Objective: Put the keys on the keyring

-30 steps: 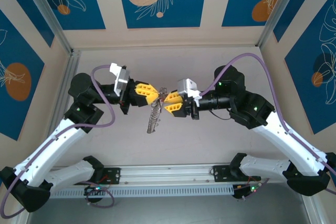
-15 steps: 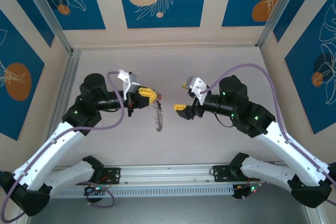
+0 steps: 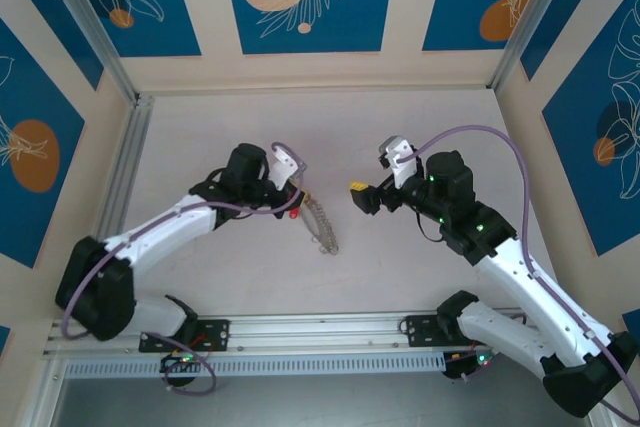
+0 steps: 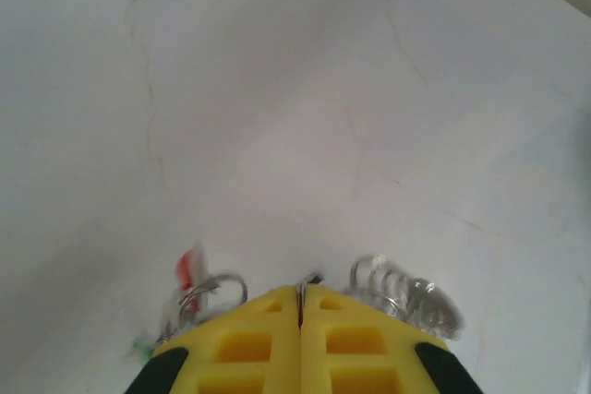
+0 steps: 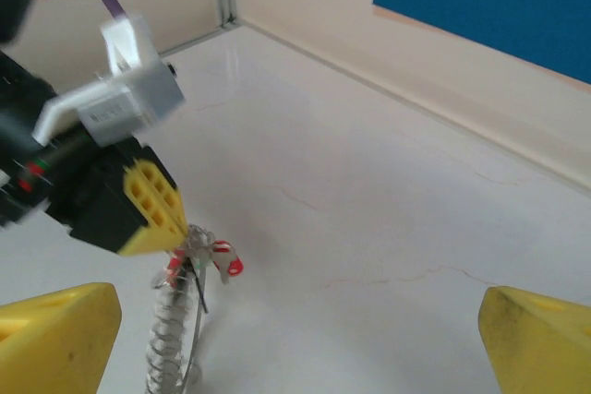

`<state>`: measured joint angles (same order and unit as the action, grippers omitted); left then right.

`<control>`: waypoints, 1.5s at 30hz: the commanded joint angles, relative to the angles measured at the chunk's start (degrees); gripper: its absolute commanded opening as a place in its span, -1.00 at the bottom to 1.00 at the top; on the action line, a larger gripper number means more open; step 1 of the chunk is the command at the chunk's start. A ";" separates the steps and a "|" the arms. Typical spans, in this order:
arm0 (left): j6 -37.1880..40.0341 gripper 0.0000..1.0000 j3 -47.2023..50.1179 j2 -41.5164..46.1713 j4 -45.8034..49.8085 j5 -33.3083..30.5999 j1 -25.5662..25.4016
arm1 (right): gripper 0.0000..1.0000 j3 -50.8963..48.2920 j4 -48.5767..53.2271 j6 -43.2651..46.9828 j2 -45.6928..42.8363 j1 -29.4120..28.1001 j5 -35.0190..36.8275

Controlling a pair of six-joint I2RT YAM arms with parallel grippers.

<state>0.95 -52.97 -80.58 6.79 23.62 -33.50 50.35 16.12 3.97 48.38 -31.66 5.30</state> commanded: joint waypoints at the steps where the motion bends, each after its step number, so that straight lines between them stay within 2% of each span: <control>1: 1.64 -1.00 -4.10 -6.78 -2.16 -6.16 -0.16 | 0.99 -1.99 -5.32 -2.60 -1.41 1.76 -2.30; 12: -3.49 -1.00 -14.71 -26.37 -6.45 -9.29 -0.42 | 0.98 -6.27 -10.01 -5.28 -2.16 6.22 -3.45; 14: -3.97 -1.00 -16.59 -28.43 -5.76 -9.38 -0.43 | 0.99 -7.07 -10.71 -6.34 -2.08 6.84 -3.25; 17: -4.50 -0.88 -17.68 -28.62 -5.26 -9.16 -0.40 | 0.99 -8.03 -10.53 -7.90 -1.90 7.48 -2.48; 22: -4.53 -0.36 -15.92 -22.59 -2.57 -8.37 -0.27 | 0.99 -9.43 -9.57 -11.50 -2.61 9.96 0.71; 24: -5.05 -0.21 -13.09 -18.76 -2.70 -8.07 0.40 | 0.99 -10.12 -9.66 -12.58 -3.19 11.10 1.28; 29: -4.19 -0.02 -5.62 -6.45 0.75 -9.49 2.39 | 0.99 -11.99 -8.69 -14.19 -4.97 12.74 4.18; 30: -3.82 0.38 -3.45 -3.20 0.76 -9.94 2.92 | 0.98 -13.08 -9.16 -14.38 -5.36 12.91 5.25; 31: -3.27 0.98 -1.08 0.44 0.46 -10.60 3.53 | 0.99 -14.46 -10.07 -14.59 -5.76 13.15 6.55; 35: -2.49 1.00 9.85 13.91 -5.27 -17.85 5.66 | 0.99 -20.83 -17.01 -15.14 -5.53 14.31 12.66; 37: -3.87 1.00 14.77 19.24 -8.82 -27.38 5.81 | 0.99 -25.64 -23.78 -14.87 -4.15 15.55 12.64; 40: -5.07 1.00 16.44 20.48 -8.00 -38.76 7.06 | 0.99 -30.40 -34.28 -11.84 -0.39 18.13 6.61; 43: -4.65 1.00 16.66 19.23 -6.12 -45.99 9.09 | 0.98 -31.58 -41.59 -8.75 6.50 18.53 9.80; 45: -4.37 1.00 19.39 19.92 -9.33 -48.71 10.65 | 0.99 -32.37 -47.40 -7.41 10.79 19.93 7.74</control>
<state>-3.09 -36.25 -61.10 -0.21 -14.68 -24.71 18.55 -16.73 -6.76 56.07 -12.84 13.50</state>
